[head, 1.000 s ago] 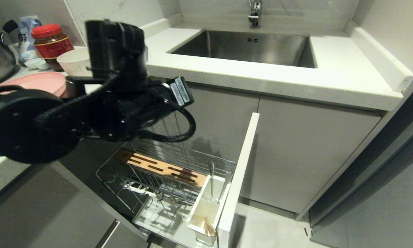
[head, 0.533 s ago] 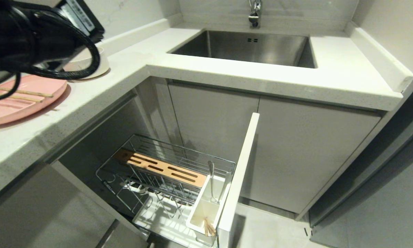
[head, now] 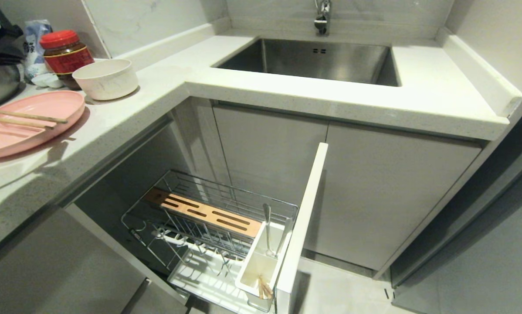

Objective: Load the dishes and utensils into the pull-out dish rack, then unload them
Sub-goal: Pick up the chopsticks and place it in the cupboard

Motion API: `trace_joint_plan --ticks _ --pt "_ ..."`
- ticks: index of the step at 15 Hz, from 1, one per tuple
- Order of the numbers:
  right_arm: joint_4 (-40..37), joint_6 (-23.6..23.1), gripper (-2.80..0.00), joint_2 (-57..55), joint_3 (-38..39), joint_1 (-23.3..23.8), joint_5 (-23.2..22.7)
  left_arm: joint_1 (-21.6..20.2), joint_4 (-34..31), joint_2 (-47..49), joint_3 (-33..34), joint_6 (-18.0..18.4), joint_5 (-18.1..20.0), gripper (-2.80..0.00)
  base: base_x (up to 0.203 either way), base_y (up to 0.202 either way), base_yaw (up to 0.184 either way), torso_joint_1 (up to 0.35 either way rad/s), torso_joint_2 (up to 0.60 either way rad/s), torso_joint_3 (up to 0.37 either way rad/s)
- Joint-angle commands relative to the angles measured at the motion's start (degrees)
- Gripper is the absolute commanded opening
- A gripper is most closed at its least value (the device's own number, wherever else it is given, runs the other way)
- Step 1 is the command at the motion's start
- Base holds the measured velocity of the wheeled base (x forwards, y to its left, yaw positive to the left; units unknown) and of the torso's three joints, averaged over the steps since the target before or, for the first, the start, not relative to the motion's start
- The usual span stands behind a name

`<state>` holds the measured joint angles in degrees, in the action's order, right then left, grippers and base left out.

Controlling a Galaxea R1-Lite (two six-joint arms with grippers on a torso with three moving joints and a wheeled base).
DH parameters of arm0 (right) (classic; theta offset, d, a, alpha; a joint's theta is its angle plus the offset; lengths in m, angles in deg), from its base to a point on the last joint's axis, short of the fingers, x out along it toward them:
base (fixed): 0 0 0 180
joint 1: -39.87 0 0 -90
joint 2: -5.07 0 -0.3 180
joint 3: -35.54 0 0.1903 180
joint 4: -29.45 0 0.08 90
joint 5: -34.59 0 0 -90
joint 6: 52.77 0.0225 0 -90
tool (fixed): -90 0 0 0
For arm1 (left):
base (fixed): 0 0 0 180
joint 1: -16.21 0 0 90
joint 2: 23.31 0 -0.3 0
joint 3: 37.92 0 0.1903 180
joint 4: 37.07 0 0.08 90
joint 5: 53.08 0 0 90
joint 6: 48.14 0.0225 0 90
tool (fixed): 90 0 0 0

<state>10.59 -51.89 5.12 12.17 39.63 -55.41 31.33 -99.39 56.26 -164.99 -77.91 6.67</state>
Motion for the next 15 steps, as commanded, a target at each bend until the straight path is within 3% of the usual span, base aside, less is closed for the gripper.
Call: trace_joint_plan --ticks 1,8,15 --pt "0.1 0.0 -2.80 0.0 1.5 0.0 0.0 -1.5 -4.4 1.6 -1.9 -3.5 -1.5 0.00 0.000 0.000 0.000 0.000 0.00 0.000" --pt "0.1 0.0 -2.80 0.0 1.5 0.0 0.0 -12.3 -6.7 5.1 -2.4 -7.8 -0.1 0.00 0.000 0.000 0.000 0.000 0.00 0.000" --pt "0.1 0.0 -2.80 0.0 1.5 0.0 0.0 -16.6 -8.1 12.3 -4.5 -8.5 3.7 0.00 0.000 0.000 0.000 0.000 0.00 0.000"
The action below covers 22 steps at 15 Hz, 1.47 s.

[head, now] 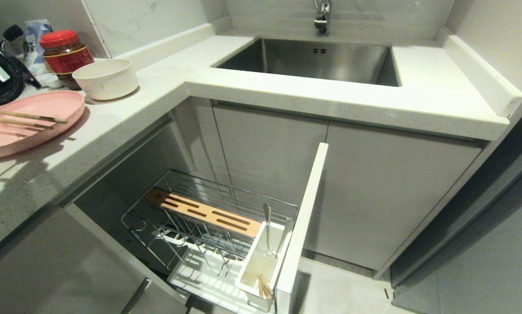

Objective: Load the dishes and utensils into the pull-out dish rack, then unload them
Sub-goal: Pick up the chopsticks and place it in the cupboard

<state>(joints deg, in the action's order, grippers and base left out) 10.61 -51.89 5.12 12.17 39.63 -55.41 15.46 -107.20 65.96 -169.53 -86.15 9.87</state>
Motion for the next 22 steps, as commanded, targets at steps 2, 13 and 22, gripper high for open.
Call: trace_joint_plan --ticks 2,13,22 --pt "0.0 0.0 -2.80 0.0 1.5 0.0 0.0 -0.7 -2.0 4.2 -0.3 -0.2 0.8 0.00 0.000 0.000 0.000 0.000 0.00 0.000" --pt "0.0 0.0 -2.80 0.0 1.5 0.0 0.0 -0.5 -2.1 6.6 -1.0 -0.3 2.2 -2.80 0.000 0.000 0.000 0.000 0.00 0.000" --pt "0.0 0.0 -2.80 0.0 1.5 0.0 0.0 -1.3 -2.1 5.2 -2.2 -0.3 1.8 -2.80 0.000 0.000 0.000 0.000 0.00 0.000"
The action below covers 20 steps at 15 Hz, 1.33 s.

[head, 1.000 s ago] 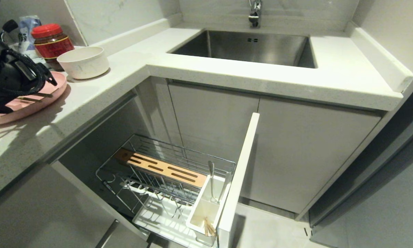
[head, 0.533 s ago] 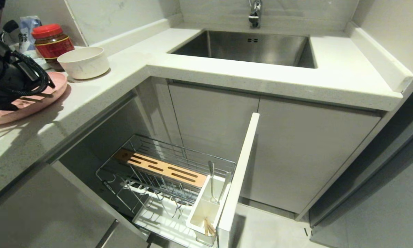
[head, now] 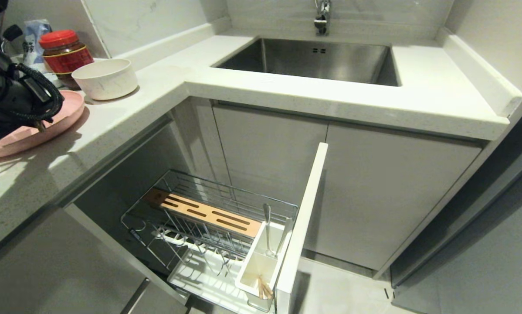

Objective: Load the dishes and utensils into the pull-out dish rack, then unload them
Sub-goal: Pick up the chopsticks and place it in the cupboard

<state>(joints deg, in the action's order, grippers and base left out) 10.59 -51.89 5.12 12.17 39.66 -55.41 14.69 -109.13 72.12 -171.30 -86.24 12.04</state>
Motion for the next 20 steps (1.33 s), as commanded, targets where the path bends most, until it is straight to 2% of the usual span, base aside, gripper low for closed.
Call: trace_joint_plan --ticks 1,7,9,11,13,16,18,20 --pt "0.1 0.0 -2.80 0.0 1.5 0.0 0.0 -1.0 -0.1 -1.6 -0.5 -0.1 -0.4 -2.80 0.000 0.000 0.000 0.000 0.00 0.000" --pt "0.1 0.0 -2.80 0.0 1.5 0.0 0.0 -1.0 1.4 -7.9 -0.8 0.0 -1.1 -2.80 0.000 0.000 0.000 0.000 0.00 0.000" --pt "0.1 0.0 -2.80 0.0 1.5 0.0 0.0 0.8 4.0 -12.0 -0.8 -0.1 -0.8 -2.80 0.000 0.000 0.000 0.000 0.00 0.000" --pt "0.1 0.0 -2.80 0.0 1.5 0.0 0.0 7.1 6.1 -14.7 -0.8 -2.0 0.0 -2.80 0.000 0.000 0.000 0.000 0.00 0.000" --pt "0.1 0.0 -2.80 0.0 1.5 0.0 0.0 15.8 6.8 -16.9 -0.7 -4.5 0.2 -2.80 0.000 0.000 0.000 0.000 0.00 0.000" --pt "0.1 0.0 -2.80 0.0 1.5 0.0 0.0 31.2 5.7 -18.3 0.0 -7.6 0.4 -2.80 0.000 0.000 0.000 0.000 0.00 0.000" --pt "0.1 0.0 -2.80 0.0 1.5 0.0 0.0 39.2 2.5 -17.9 0.5 -8.8 0.7 -2.80 0.000 0.000 0.000 0.000 0.00 0.000" --pt "0.1 0.0 -2.80 0.0 1.5 0.0 0.0 42.2 -5.7 -14.4 0.4 -8.7 5.1 -2.80 0.000 0.000 0.000 0.000 0.00 0.000"
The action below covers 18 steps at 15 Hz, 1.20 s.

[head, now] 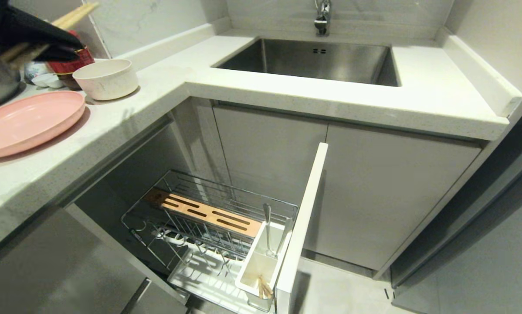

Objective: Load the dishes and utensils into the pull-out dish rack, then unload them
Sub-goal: Pick up the chopsticks and place it in the cupboard

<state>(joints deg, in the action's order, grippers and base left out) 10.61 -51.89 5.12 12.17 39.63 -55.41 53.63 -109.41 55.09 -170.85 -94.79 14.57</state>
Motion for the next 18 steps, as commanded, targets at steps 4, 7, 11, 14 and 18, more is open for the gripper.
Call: trace_joint_plan --ticks 4,7,11,14,18 --pt "0.0 0.0 -2.80 0.0 1.5 0.0 0.0 7.0 -16.3 8.6 0.1 3.8 13.6 -2.80 0.000 0.000 0.000 0.000 0.00 0.000" --pt "0.0 0.0 -2.80 0.0 1.5 0.0 0.0 7.3 -20.0 12.0 4.6 8.1 15.0 -2.80 0.000 0.000 0.000 0.000 0.00 0.000" --pt "0.0 0.0 -2.80 0.0 1.5 0.0 0.0 7.6 -21.5 10.9 16.5 20.7 12.2 -2.80 0.000 0.000 0.000 0.000 0.00 0.000" --pt "0.0 0.0 -2.80 0.0 1.5 0.0 0.0 7.8 -20.2 9.7 25.2 29.8 9.8 -2.80 0.000 0.000 0.000 0.000 0.00 0.000" --pt "0.0 0.0 -2.80 0.0 1.5 0.0 0.0 9.7 -17.1 10.6 32.4 39.4 10.0 -2.80 0.000 0.000 0.000 0.000 0.00 0.000"
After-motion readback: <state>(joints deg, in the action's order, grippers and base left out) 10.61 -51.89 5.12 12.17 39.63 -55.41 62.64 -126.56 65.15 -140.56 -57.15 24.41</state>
